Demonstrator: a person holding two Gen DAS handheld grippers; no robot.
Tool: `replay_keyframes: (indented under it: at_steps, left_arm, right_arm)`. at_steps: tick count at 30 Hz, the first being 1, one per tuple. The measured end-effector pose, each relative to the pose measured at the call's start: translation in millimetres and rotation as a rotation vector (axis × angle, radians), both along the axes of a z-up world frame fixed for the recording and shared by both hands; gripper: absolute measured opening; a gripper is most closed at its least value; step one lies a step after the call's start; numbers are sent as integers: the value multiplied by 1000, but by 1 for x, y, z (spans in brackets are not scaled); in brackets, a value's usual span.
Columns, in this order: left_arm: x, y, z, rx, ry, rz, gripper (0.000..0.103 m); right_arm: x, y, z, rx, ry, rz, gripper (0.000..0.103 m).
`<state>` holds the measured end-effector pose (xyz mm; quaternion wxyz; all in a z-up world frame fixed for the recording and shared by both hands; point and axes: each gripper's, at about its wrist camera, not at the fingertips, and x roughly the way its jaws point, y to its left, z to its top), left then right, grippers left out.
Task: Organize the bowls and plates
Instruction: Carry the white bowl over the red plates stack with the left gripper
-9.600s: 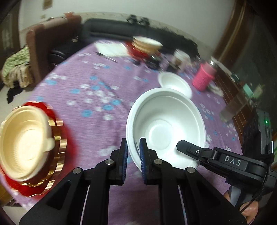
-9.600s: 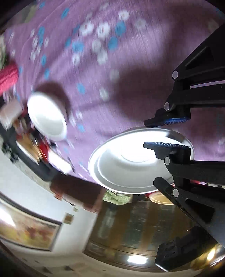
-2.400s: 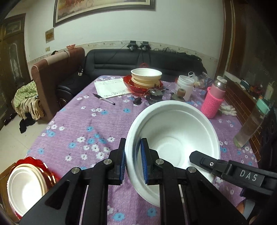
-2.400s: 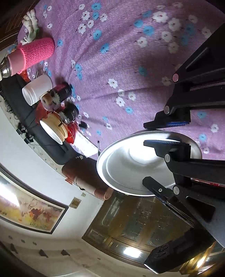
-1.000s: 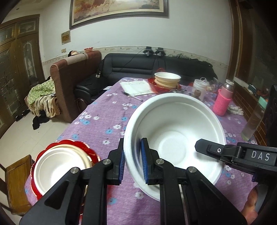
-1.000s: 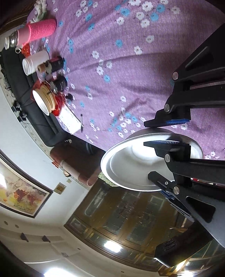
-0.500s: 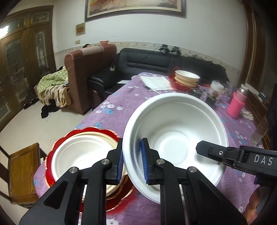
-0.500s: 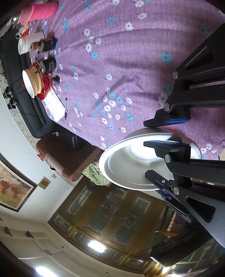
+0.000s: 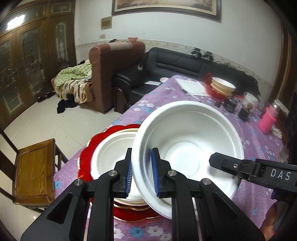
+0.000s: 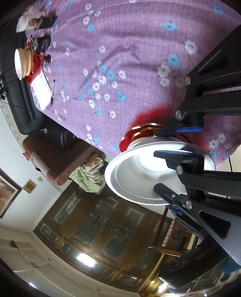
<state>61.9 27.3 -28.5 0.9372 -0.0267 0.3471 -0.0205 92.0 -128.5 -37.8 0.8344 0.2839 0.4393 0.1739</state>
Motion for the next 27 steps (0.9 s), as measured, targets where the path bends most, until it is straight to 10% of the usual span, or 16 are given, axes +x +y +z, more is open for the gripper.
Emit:
replay_keyframes:
  at_steps: [27]
  left_arm:
    - [23, 40, -12, 11, 45, 78, 15]
  right_arm:
    - [37, 58, -22, 9, 66, 65, 18]
